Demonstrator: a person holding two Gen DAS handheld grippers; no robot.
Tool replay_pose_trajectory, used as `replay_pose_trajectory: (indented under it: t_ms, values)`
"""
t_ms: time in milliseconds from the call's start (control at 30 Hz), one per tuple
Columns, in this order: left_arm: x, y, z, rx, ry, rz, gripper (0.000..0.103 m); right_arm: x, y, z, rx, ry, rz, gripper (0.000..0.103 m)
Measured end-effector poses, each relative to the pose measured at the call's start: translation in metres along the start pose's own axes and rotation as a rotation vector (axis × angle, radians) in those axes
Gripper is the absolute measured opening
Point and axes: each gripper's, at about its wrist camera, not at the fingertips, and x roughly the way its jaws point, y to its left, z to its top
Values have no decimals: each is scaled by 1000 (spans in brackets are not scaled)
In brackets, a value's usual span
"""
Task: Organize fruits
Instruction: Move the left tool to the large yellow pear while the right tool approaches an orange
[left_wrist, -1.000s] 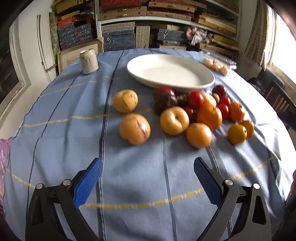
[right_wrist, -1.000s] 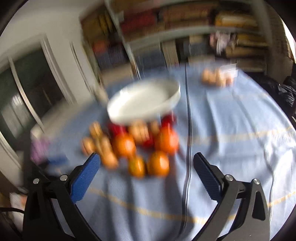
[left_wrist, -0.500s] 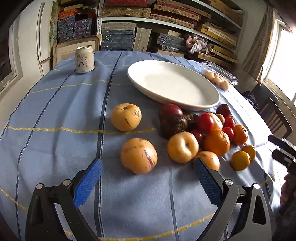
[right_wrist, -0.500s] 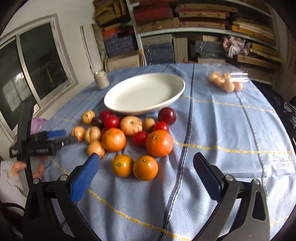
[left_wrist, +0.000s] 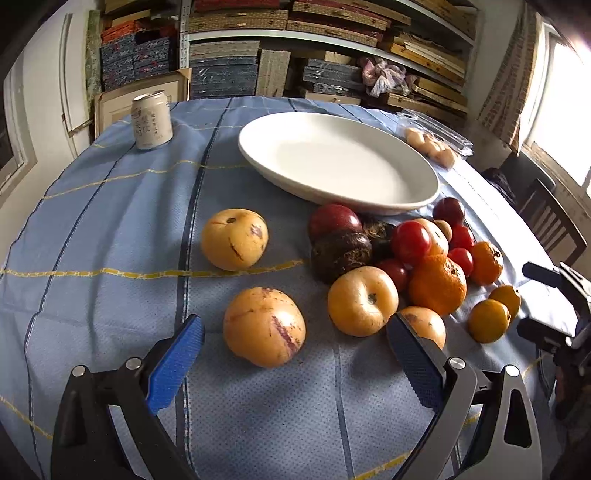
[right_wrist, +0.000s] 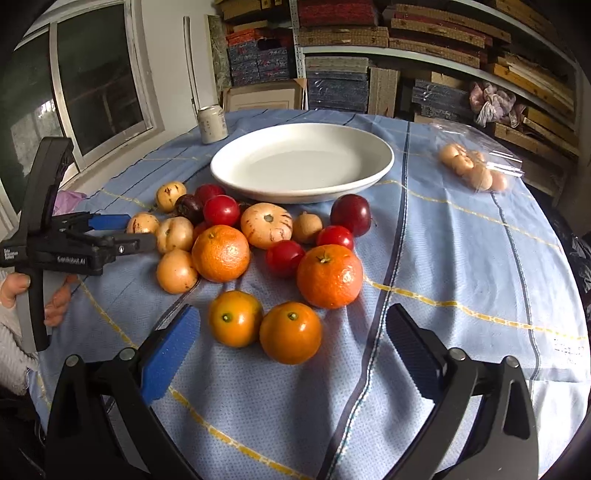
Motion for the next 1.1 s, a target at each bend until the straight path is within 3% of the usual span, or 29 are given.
replay_pose_trajectory:
  t_ms: [233, 367, 633, 800, 900, 1000, 1100]
  values:
    - [1, 2, -3, 9, -10, -4, 100, 3, -6, -3, 37, -9, 37, 96]
    - [4, 5, -3, 12, -3, -12, 92, 4, -9, -4, 55, -4, 43, 75]
    - [7, 15, 1, -23, 4, -29, 92, 1, -14, -6, 73, -6, 36, 75]
    - [4, 30, 2, -64, -6, -5, 92, -5, -21, -6, 99, -21, 35, 67]
    - [8, 26, 0, -38, 10, 10, 85, -2, -22, -7, 104, -5, 51, 55]
    - [13, 23, -2, -17, 21, 35, 75, 3, -18, -8, 91, 19, 54, 50]
    - [13, 25, -2, -24, 18, 34, 74, 3, -15, -8, 80, 22, 54, 47]
